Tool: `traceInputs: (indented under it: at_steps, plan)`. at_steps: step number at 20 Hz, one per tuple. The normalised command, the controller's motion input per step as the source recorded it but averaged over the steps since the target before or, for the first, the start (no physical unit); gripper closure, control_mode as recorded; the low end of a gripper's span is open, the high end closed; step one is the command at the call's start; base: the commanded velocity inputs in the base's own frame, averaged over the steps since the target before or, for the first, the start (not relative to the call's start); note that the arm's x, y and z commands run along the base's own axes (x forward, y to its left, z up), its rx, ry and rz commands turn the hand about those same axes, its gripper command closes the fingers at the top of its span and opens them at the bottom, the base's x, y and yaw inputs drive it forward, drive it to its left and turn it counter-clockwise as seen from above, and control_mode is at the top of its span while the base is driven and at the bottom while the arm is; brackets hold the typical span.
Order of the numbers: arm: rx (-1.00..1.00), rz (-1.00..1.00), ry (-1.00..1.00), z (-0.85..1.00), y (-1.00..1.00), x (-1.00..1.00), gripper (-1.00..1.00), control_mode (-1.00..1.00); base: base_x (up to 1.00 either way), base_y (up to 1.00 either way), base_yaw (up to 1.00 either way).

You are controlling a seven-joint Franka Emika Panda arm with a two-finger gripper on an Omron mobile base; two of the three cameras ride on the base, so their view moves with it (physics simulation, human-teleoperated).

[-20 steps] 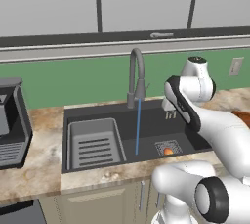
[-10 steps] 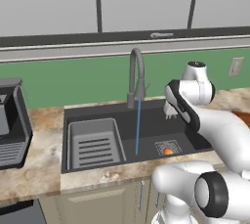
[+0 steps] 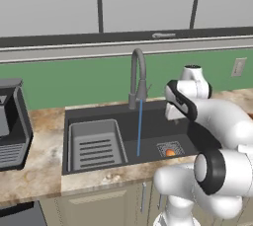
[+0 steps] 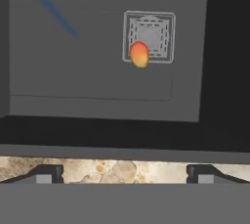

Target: Pick the mango from the sink and place it on the cutting board to airdry. Then turn off the sink faucet.

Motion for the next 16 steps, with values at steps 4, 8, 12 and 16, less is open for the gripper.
traceInputs:
  at_steps: [4,8,12,16]
  plan:
    - [0.04,0.01,0.09,-0.29,-0.03,0.02,-1.00,-1.00,0.00,0.00,0.00]
    - [0.07,0.04,0.04,-0.29,-0.08,0.00,-1.00,-1.00,0.00,0.00,0.00]
    - [0.08,0.06,0.03,-0.27,-0.04,0.00,-1.00,-1.00,0.00,0.00,0.00]
    - [0.04,0.04,0.03,-0.27,0.00,0.00,-1.00,-1.00,0.00,0.00,0.00]
